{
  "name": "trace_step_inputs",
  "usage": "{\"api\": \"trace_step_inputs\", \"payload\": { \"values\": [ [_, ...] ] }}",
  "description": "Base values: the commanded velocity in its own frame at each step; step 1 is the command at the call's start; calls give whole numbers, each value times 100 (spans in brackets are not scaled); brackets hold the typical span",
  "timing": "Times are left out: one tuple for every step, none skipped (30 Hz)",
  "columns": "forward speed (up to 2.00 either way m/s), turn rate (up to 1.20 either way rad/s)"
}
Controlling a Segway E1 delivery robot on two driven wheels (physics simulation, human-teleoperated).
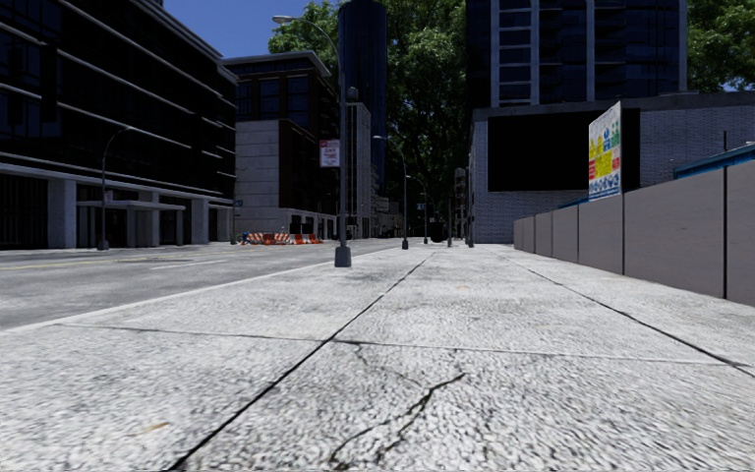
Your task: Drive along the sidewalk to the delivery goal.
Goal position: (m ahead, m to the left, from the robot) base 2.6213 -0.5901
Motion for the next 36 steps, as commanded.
{"api": "trace_step_inputs", "payload": {
  "values": [
    [145, 0],
    [148, 0],
    [150, 0],
    [151, 0],
    [151, 0],
    [151, 0],
    [152, 0],
    [152, 0],
    [152, 0],
    [152, 0],
    [152, 0],
    [152, 0],
    [152, 0],
    [152, 0],
    [152, 0],
    [152, 0],
    [152, 0],
    [147, 0],
    [144, -20],
    [144, -33],
    [144, -33],
    [144, -46],
    [143, -57],
    [143, -62],
    [143, -62],
    [143, -63],
    [143, -63],
    [143, -63],
    [143, -63],
    [143, -56],
    [143, -29],
    [143, -29],
    [143, -8],
    [143, 0],
    [143, 0],
    [143, 0]
  ]
}}
